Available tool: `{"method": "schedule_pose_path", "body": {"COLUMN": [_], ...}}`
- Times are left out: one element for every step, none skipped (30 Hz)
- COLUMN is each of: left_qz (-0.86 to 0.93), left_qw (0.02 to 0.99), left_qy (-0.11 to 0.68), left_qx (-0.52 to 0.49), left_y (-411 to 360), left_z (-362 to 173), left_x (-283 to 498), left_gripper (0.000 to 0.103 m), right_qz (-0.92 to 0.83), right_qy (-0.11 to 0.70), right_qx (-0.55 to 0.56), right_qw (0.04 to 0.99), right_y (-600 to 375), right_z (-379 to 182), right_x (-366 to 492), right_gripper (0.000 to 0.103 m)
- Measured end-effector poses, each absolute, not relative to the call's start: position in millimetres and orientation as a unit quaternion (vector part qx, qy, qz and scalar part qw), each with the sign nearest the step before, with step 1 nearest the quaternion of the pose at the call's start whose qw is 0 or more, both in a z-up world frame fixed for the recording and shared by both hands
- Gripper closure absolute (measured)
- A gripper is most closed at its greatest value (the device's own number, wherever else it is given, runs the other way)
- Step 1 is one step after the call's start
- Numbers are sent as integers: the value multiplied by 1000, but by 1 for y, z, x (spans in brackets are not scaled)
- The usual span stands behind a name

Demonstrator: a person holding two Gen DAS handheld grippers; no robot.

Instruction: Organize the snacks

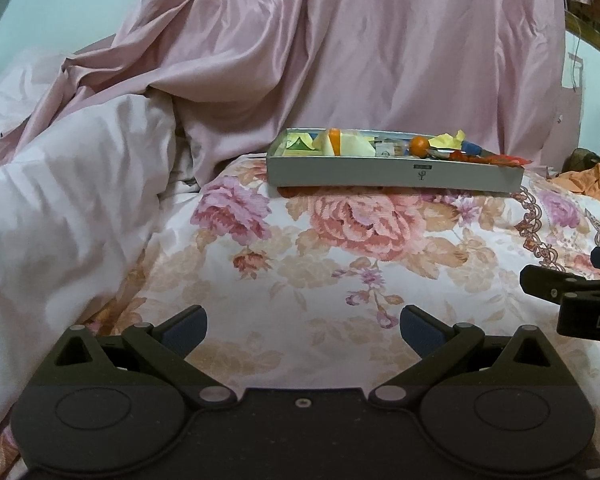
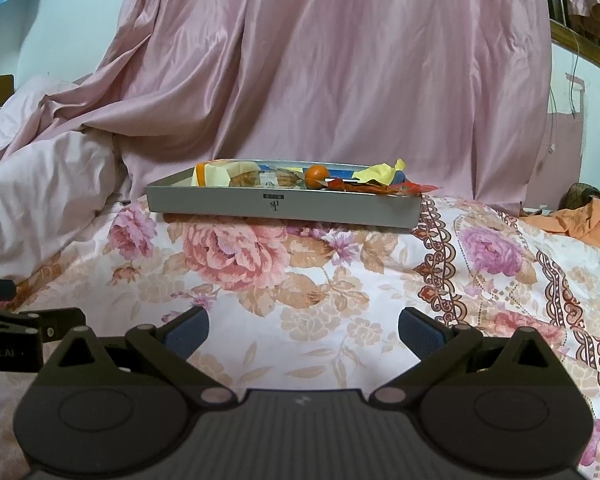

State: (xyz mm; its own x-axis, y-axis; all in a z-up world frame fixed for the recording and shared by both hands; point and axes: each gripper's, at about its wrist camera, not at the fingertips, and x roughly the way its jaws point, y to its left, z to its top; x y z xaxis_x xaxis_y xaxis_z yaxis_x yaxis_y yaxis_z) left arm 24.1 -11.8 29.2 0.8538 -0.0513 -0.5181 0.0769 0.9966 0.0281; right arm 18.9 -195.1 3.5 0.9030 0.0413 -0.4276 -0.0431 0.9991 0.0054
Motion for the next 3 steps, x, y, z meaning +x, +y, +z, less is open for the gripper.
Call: {"method": "schedule_pose_path", "body": {"left_qz": [-33, -31, -31], "left_qw": [963, 963, 963], "left_qy": [267, 267, 267], "left_qx": [24, 25, 24], "left_y": [-12, -12, -13], "left_z": [29, 30, 30], "left_x": [24, 24, 24], "left_gripper": [1, 1, 1], "right_qz": [21, 21, 22], "right_qy": [219, 219, 219], "right_qx": [-2, -3, -2], "right_qw": [975, 975, 975], "right_y": [-195, -195, -195], "right_z": [3, 3, 4], "right_x": [19, 18, 19], "right_gripper": [0, 0, 0]}}
